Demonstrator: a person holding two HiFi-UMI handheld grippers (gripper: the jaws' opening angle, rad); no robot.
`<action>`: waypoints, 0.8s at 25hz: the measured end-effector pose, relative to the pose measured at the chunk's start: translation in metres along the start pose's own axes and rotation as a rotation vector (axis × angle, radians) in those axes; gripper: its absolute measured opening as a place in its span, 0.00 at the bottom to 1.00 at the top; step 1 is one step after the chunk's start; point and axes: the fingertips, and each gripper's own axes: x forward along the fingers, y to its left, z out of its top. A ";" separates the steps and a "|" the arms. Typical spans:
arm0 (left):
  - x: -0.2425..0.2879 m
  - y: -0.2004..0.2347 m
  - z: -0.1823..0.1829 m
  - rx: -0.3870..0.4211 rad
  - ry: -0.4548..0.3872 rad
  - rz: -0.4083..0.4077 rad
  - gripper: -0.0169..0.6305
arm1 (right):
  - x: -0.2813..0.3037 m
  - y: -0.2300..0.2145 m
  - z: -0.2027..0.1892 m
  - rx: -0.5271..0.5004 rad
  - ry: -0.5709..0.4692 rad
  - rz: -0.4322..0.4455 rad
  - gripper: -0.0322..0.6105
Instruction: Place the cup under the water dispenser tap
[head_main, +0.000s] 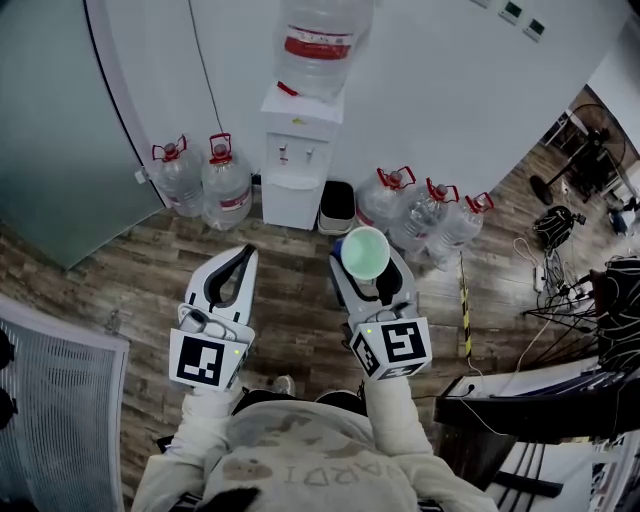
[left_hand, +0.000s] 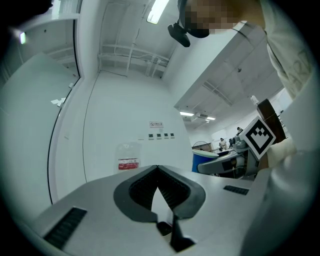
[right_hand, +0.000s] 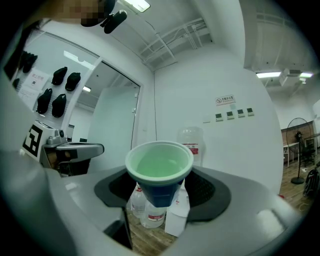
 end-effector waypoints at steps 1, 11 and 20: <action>-0.001 0.003 -0.001 -0.001 0.002 -0.004 0.03 | 0.002 0.002 0.000 -0.004 0.002 -0.003 0.53; 0.006 0.031 -0.010 -0.025 0.000 -0.012 0.03 | 0.020 0.009 -0.011 -0.006 0.029 -0.025 0.53; 0.036 0.054 -0.014 -0.007 -0.019 -0.012 0.03 | 0.058 -0.007 -0.013 0.001 0.034 -0.021 0.53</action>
